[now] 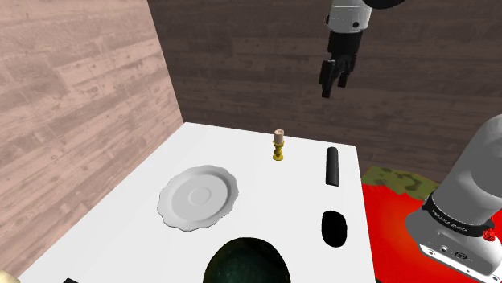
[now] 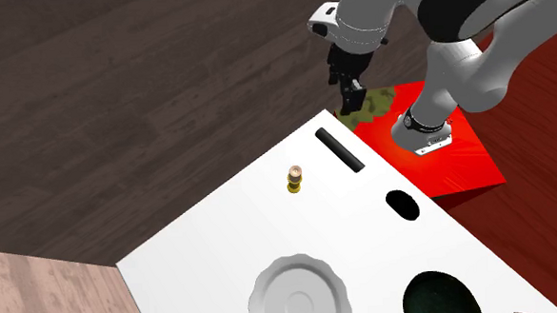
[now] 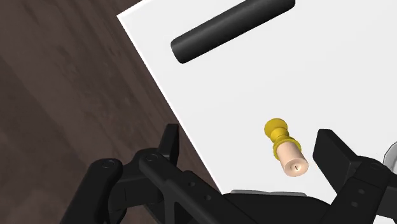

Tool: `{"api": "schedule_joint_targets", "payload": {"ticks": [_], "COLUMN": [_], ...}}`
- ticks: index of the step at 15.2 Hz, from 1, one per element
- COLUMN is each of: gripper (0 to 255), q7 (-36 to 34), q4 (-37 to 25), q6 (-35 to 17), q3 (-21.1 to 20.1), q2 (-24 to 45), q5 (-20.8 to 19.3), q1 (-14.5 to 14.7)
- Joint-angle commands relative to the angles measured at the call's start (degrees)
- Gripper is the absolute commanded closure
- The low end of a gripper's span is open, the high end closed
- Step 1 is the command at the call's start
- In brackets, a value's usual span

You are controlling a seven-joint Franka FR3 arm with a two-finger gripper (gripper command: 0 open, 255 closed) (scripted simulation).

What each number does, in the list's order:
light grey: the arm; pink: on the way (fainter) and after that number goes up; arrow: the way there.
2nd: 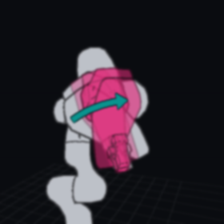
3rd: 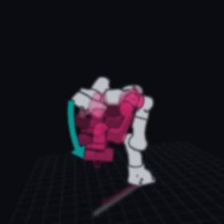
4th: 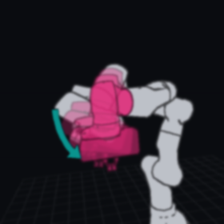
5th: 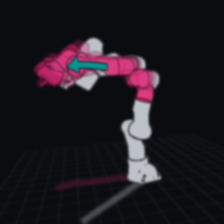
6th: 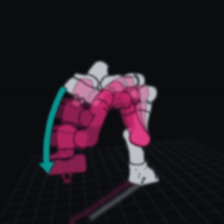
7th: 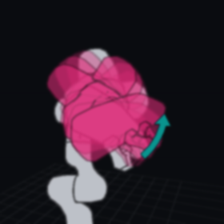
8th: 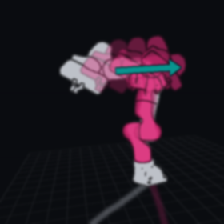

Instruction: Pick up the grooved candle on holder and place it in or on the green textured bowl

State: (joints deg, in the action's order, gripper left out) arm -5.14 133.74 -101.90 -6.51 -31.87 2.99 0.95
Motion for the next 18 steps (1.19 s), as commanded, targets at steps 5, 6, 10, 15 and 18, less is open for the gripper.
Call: {"api": "schedule_joint_targets", "payload": {"ticks": [5, 6, 10, 15, 18], "gripper": [0, 0, 0, 0, 0], "q7": [-5.2, -6.1, -9.9, -14.6, -14.8], "q4": [-1.1, -1.6, -4.1, -8.5, -7.1], "q6": [-8.1, -9.4, -14.0, -18.3, -20.6], "q3": [-4.0, -4.6, -6.9, -8.9, -8.9], "q2": [10.6, 12.5, 20.6, 30.7, 31.6], "q5": [0.4, 0.3, -0.7, -3.1, -3.4], "q1": [0.7, 0.8, 1.2, 2.0, 2.0]}}
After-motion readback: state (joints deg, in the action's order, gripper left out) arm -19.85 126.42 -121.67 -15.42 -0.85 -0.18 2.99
